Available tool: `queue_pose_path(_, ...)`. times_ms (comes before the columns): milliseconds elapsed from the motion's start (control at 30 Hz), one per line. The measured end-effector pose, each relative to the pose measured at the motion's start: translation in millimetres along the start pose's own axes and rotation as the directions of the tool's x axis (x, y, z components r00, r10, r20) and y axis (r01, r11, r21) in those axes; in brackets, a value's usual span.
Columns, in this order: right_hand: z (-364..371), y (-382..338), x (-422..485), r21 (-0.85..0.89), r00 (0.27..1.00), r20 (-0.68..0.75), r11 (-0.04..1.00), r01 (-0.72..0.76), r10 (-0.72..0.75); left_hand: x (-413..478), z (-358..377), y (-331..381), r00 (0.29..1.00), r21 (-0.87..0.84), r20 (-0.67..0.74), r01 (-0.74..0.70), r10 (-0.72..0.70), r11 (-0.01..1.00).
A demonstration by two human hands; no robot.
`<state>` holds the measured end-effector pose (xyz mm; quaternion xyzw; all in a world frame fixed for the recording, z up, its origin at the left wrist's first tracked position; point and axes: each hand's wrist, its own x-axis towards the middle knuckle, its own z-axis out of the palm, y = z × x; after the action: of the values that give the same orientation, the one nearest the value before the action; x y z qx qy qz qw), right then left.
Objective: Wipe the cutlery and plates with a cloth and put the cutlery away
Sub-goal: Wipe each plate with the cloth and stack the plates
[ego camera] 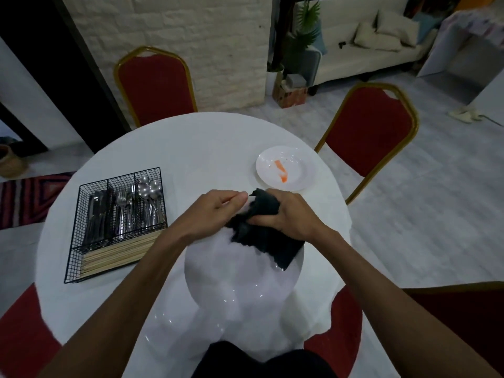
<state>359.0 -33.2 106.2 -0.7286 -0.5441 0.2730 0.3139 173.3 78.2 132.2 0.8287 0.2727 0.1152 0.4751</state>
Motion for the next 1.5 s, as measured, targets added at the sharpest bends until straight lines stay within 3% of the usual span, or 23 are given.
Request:
queue_pose_path(100,11,21,-20,0.251,0.941,-0.238,0.951,-0.181,0.242,-4,-11,-2,0.955,-0.231,-0.278,0.036,-0.102,0.972)
queue_pose_path(167,44,30,-33,0.504,0.823,-0.316,0.819,-0.276,0.472,-1,0,-1,0.82,-0.252,-0.546,0.036,-0.173,0.967)
queue_pose_path(233,78,29,-40,0.791,0.702,-0.199,0.535,-0.297,0.684,2,31,3,0.691,-0.329,-0.668,0.059,-0.276,0.943)
queue_pose_path(267,89,30,-41,0.857,0.664,-0.147,0.43,-0.285,0.733,1,47,1,0.65,-0.393,-0.681,0.065,-0.337,0.917)
queue_pose_path(300,92,32,-41,0.876,0.65,-0.125,0.391,-0.282,0.749,-3,57,-2,0.635,-0.458,-0.664,0.071,-0.394,0.886)
queue_pose_path(367,76,37,-40,0.819,0.675,-0.161,0.479,-0.315,0.72,-10,53,-21,0.679,-0.583,-0.545,0.115,-0.492,0.804)
queue_pose_path(467,25,48,-38,0.573,0.832,-0.194,0.748,-0.334,0.52,-15,19,-47,0.859,-0.754,-0.121,0.245,-0.497,0.609)
queue_pose_path(533,-11,43,-27,0.306,0.94,-0.016,0.897,-0.319,0.34,-9,2,-43,0.886,-0.694,0.091,0.384,-0.455,0.609)
queue_pose_path(600,-31,26,-8,0.062,0.961,0.152,0.968,-0.243,0.231,1,-1,-26,0.869,-0.536,0.224,0.488,-0.441,0.689)
queue_pose_path(633,-35,18,-1,-0.015,0.961,0.189,0.979,-0.202,0.201,4,1,-18,0.866,-0.458,0.236,0.5,-0.441,0.735)
queue_pose_path(700,-37,8,6,-0.051,0.972,0.157,0.985,-0.167,0.173,6,7,-10,0.884,-0.382,0.135,0.463,-0.447,0.8)
queue_pose_path(800,-22,18,-4,0.03,0.976,-0.05,0.977,-0.209,0.211,-1,14,-5,0.915,-0.421,-0.068,0.336,-0.399,0.842)
queue_pose_path(867,3,31,-18,0.162,0.896,-0.291,0.94,-0.3,0.336,-3,14,2,0.893,-0.49,-0.204,0.261,-0.401,0.831)
queue_pose_path(933,38,34,-31,0.434,0.726,-0.432,0.829,-0.352,0.534,0,20,3,0.821,-0.579,-0.324,0.22,-0.469,0.785)
queue_pose_path(1000,71,25,-37,0.741,0.572,-0.364,0.6,-0.299,0.735,1,37,6,0.736,-0.676,-0.412,0.149,-0.538,0.721)
queue_pose_path(1067,92,14,-36,0.871,0.507,-0.254,0.423,-0.251,0.824,-5,56,7,0.636,-0.751,-0.475,0.066,-0.608,0.657)
queue_pose_path(1133,94,12,-35,0.871,0.52,-0.23,0.412,-0.268,0.823,-15,65,1,0.656,-0.831,-0.416,0.007,-0.629,0.556)
queue_pose_path(1233,64,27,-35,0.744,0.634,-0.27,0.575,-0.34,0.725,-20,44,-21,0.774,-0.879,-0.213,0.114,-0.596,0.462)
queue_pose_path(1300,34,35,-35,0.585,0.789,-0.231,0.729,-0.355,0.57,-19,20,-28,0.826,-0.842,-0.089,0.236,-0.556,0.485)
queue_pose_path(1367,4,29,-30,0.365,0.924,-0.081,0.874,-0.321,0.373,-16,1,-26,0.863,-0.776,0.022,0.333,-0.504,0.536)
queue_pose_path(1433,-16,14,-23,0.162,0.963,0.076,0.95,-0.267,0.258,-14,-6,-20,0.852,-0.644,0.154,0.471,-0.5,0.603)
queue_pose_path(1500,-24,5,-18,0.081,0.972,0.115,0.973,-0.216,0.206,-14,-4,-14,0.829,-0.497,0.195,0.544,-0.524,0.676)
